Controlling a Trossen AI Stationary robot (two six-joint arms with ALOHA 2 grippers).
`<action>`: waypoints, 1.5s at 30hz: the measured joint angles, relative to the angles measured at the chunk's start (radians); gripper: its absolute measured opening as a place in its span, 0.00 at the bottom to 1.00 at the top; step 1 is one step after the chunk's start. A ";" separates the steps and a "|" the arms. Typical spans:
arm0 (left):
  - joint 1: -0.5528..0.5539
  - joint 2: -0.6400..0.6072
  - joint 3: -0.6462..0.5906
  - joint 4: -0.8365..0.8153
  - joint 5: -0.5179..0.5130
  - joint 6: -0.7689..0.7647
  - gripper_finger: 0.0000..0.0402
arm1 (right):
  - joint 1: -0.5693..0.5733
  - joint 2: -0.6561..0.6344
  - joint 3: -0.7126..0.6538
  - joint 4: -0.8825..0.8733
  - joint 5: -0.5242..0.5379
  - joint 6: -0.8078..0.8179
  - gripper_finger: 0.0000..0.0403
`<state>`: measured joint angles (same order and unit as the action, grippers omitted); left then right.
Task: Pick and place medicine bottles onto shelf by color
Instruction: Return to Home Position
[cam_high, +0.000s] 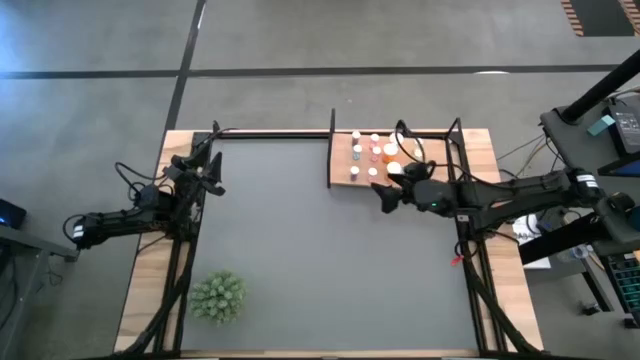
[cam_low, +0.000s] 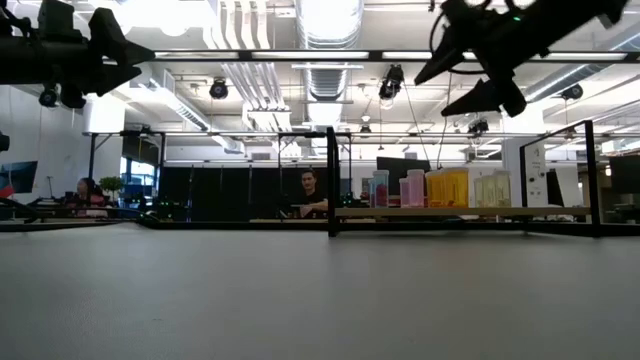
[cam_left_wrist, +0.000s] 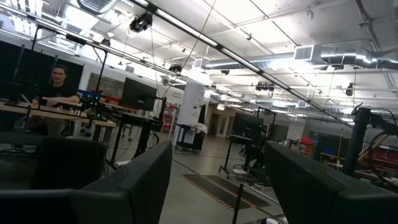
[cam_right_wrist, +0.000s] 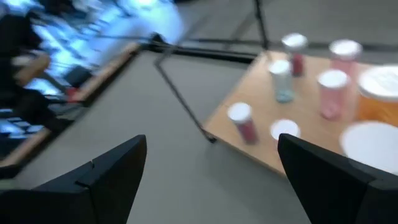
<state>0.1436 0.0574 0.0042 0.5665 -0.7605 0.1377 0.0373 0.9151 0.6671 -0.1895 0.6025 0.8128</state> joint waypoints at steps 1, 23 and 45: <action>0.000 0.000 0.000 0.000 0.000 0.000 0.60 | 0.000 -0.030 -0.040 0.065 -0.016 -0.039 0.87; 0.000 0.000 0.000 0.000 0.000 0.000 0.60 | -0.007 -0.417 -0.617 0.888 -0.060 -0.713 0.87; 0.000 0.000 0.000 0.000 0.000 0.000 0.60 | -0.008 -0.468 -0.649 0.906 0.099 -0.925 0.87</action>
<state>0.1436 0.0574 0.0041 0.5665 -0.7605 0.1379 0.0296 0.4473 0.0185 0.7162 0.7013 -0.1126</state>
